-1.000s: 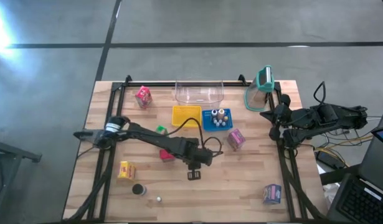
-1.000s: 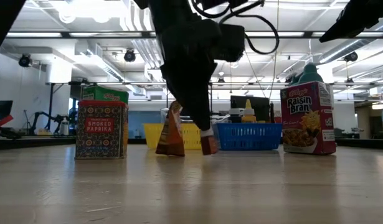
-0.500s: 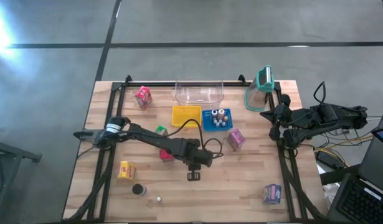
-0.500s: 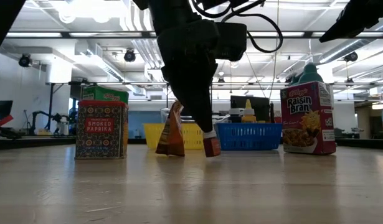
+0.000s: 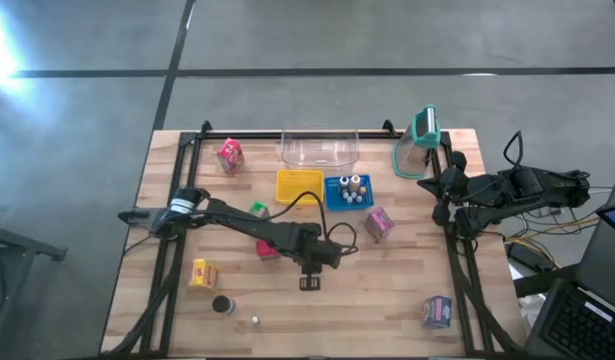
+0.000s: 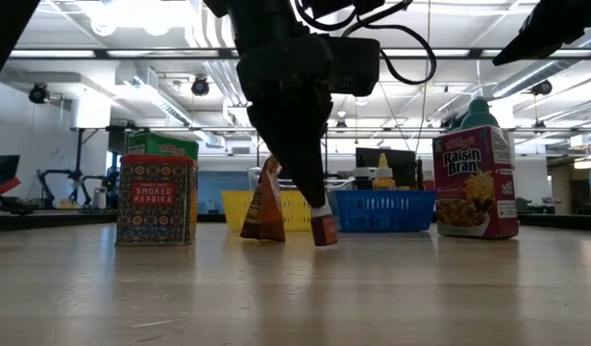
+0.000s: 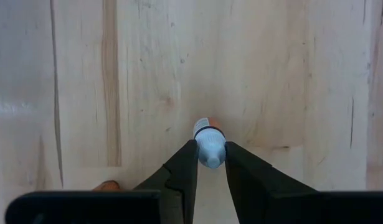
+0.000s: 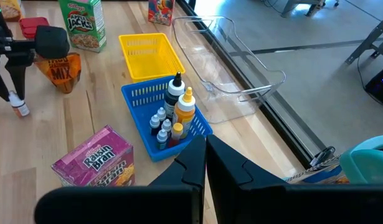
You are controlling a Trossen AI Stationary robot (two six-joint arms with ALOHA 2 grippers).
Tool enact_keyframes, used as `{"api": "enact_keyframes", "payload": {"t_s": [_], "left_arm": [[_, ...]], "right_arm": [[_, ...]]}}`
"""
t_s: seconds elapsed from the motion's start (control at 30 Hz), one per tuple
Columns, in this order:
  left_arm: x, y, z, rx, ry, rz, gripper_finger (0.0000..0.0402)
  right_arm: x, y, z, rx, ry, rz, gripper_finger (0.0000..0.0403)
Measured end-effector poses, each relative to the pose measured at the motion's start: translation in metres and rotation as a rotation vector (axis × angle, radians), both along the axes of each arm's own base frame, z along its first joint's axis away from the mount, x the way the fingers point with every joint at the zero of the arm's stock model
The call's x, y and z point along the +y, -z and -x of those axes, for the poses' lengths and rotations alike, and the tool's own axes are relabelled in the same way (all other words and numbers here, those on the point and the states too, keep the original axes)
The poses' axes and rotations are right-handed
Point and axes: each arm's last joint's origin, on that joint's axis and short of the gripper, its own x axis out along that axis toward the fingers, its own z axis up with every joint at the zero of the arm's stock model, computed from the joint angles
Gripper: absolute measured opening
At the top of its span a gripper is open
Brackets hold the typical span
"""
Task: Pick & Place Kitchen Items
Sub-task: Put the orange food coloring bottle into the blue bin
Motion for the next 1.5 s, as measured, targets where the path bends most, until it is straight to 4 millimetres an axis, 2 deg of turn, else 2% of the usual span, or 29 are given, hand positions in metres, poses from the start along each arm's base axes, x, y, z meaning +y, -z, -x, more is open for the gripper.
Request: {"api": "enact_keyframes", "payload": {"t_s": [0.4,0.7,0.87,1.03,1.2,1.33,1.5], "left_arm": [[-0.002,0.000,0.001,0.010,0.044,0.032,0.0084],[-0.002,0.000,0.001,0.010,0.048,0.031,0.0131],[-0.001,-0.006,0.002,0.035,0.069,0.016,0.0140],[0.000,-0.034,0.007,0.010,0.071,0.018,0.0138],[0.003,-0.069,0.020,-0.042,0.063,0.015,0.0137],[0.006,-0.106,0.039,-0.147,0.043,-0.023,0.0136],[0.005,-0.151,0.071,-0.300,-0.009,-0.120,0.0136]], "right_arm": [[0.000,0.000,0.000,0.000,0.000,0.000,0.0008],[0.000,0.000,0.000,0.000,0.000,0.000,0.0008],[0.000,0.000,0.000,0.000,0.000,0.000,0.0008],[0.000,0.000,0.000,0.000,0.000,0.000,0.0008],[0.000,0.000,0.000,0.000,0.000,0.000,0.0008],[0.000,0.000,0.000,0.000,0.000,0.000,0.0008],[0.000,0.000,0.000,0.000,0.001,0.001,0.0008]]}}
